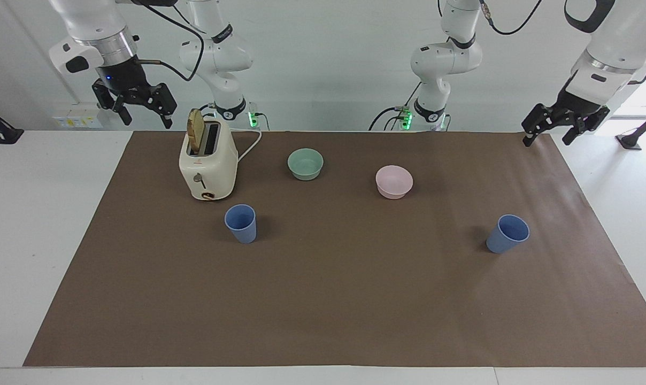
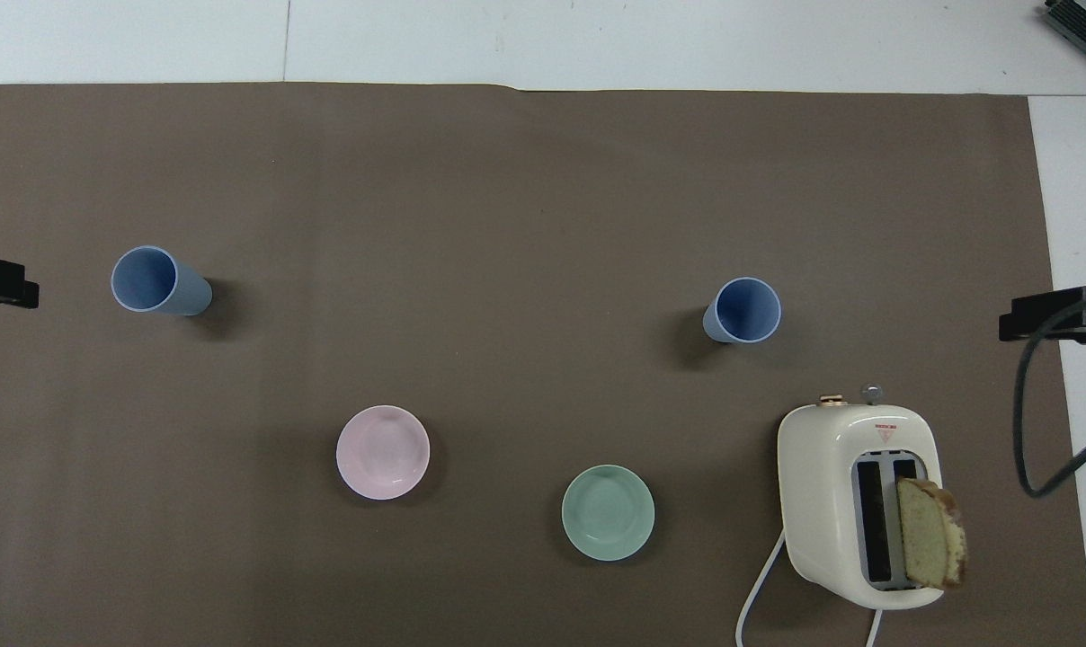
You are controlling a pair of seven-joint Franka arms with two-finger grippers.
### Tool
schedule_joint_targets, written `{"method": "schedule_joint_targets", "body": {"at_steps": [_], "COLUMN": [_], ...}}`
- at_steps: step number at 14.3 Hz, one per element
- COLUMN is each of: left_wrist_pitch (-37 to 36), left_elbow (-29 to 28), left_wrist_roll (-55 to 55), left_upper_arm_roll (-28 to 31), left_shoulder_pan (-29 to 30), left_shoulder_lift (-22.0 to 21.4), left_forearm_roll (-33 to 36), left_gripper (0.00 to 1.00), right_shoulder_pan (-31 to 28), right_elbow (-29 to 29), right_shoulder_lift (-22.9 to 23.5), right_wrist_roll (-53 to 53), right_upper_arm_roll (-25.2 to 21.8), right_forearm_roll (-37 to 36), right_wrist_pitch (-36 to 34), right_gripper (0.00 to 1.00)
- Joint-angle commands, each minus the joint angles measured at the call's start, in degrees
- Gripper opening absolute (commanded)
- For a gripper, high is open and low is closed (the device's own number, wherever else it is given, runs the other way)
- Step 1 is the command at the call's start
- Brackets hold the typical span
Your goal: Stack blue cups with both arms
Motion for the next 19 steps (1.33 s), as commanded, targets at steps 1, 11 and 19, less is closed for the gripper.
{"method": "schedule_joint_targets", "body": {"at_steps": [1, 11, 19], "left_wrist_pitch": [8.50, 21.79, 25.84], "left_elbow": [-4.70, -7.42, -12.00], "left_wrist_roll": [0.42, 0.68, 0.51], "left_upper_arm_roll": [-0.33, -0.33, -0.15], "left_shoulder_pan": [2.06, 3.74, 5.15], "left_shoulder_lift": [0.88, 10.73, 13.02], "left_forearm_roll": [-0.35, 0.00, 0.00], "left_gripper": [1.00, 1.00, 1.00], "right_shoulder_pan": [-0.75, -0.75, -0.75], "right_elbow": [-1.11, -2.34, -2.34], "right_shoulder_lift": [-1.11, -1.90, -1.81], "right_wrist_roll": [-1.33, -1.42, -1.33], "right_upper_arm_roll": [0.45, 0.45, 0.45], "right_forearm_roll": [1.01, 1.01, 1.01], "right_wrist_pitch": [-0.19, -0.11, 0.33], "right_gripper": [1.00, 1.00, 1.00]}}
